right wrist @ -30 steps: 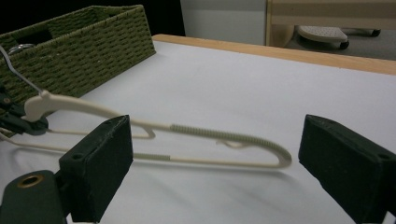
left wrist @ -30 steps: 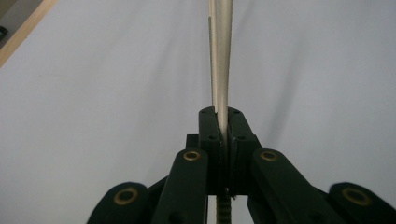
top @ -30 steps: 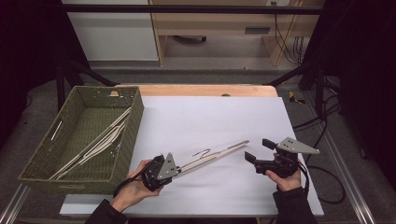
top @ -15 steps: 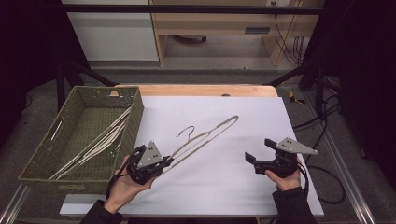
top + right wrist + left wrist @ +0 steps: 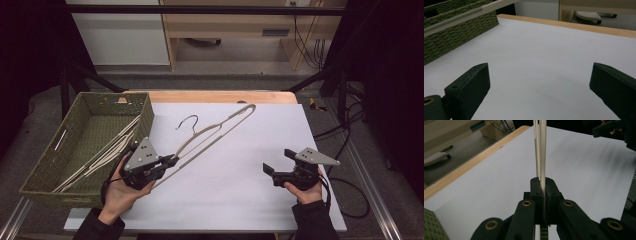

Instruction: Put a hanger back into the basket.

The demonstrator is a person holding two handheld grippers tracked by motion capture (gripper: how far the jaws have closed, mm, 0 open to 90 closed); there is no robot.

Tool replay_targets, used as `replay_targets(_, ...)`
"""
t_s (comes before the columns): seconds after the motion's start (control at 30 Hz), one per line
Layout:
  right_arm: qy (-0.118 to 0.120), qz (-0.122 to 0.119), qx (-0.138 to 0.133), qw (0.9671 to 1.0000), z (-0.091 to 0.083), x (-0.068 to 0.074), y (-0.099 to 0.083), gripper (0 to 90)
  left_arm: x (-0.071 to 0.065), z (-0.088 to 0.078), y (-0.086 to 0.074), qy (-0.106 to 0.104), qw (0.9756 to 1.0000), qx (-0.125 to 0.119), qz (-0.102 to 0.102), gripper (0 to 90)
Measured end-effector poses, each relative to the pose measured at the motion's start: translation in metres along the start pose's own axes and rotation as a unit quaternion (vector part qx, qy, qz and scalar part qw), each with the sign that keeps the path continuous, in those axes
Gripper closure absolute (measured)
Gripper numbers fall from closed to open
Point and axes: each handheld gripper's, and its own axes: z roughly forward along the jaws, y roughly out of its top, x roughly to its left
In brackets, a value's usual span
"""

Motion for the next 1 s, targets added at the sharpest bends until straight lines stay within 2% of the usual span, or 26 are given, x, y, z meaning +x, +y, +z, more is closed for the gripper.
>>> replay_targets(0.23,0.0,0.001,0.0,1.0,0.0,0.001,0.0,3.9,0.016,-0.015,0.019,0.013,0.9999,-0.006,0.005,86.8)
replay_targets(0.3,-0.001,0.001,-0.001,1.0,0.001,0.001,0.0,3.8,0.025,-0.022,0.026,0.018,0.9998,-0.006,0.007,86.8)
replay_targets(0.53,0.002,0.004,-0.001,1.0,0.0,0.001,0.0,3.8,0.044,-0.037,0.033,0.033,0.9994,0.0,0.009,86.8)
replay_targets(0.63,0.001,0.0,0.001,1.0,0.0,0.001,0.0,4.1,0.057,-0.05,0.032,0.045,0.999,-0.004,0.001,86.8)
replay_targets(0.67,0.0,-0.002,0.001,1.0,0.001,0.0,0.0,4.2,0.057,-0.05,0.032,0.045,0.999,-0.004,0.001,86.8)
replay_targets(0.7,0.0,-0.002,0.002,1.0,0.001,0.0,0.0,4.3,0.064,-0.056,0.03,0.052,0.9986,-0.008,-0.002,86.8)
replay_targets(0.77,0.001,0.002,0.003,1.0,0.001,0.001,0.0,4.2,0.068,-0.059,0.028,0.056,0.9984,-0.008,-0.005,86.8)
replay_targets(0.83,0.002,-0.011,0.005,0.9999,0.001,0.0,-0.001,4.3,0.08,-0.069,0.024,0.072,0.9974,-0.007,-0.007,86.8)
replay_targets(0.87,0.002,-0.011,0.005,0.9999,0.001,0.0,-0.001,4.3,0.08,-0.069,0.024,0.072,0.9974,-0.007,-0.007,86.8)
replay_targets(0.93,0.001,0.003,0.001,1.0,0.001,0.002,0.0,4.3,0.089,-0.075,0.02,0.083,0.9965,-0.004,-0.007,86.8)
replay_targets(1.0,0.004,0.004,0.001,1.0,0.001,0.002,0.0,4.3,0.101,-0.084,0.013,0.096,0.9953,-0.002,-0.012,86.8)
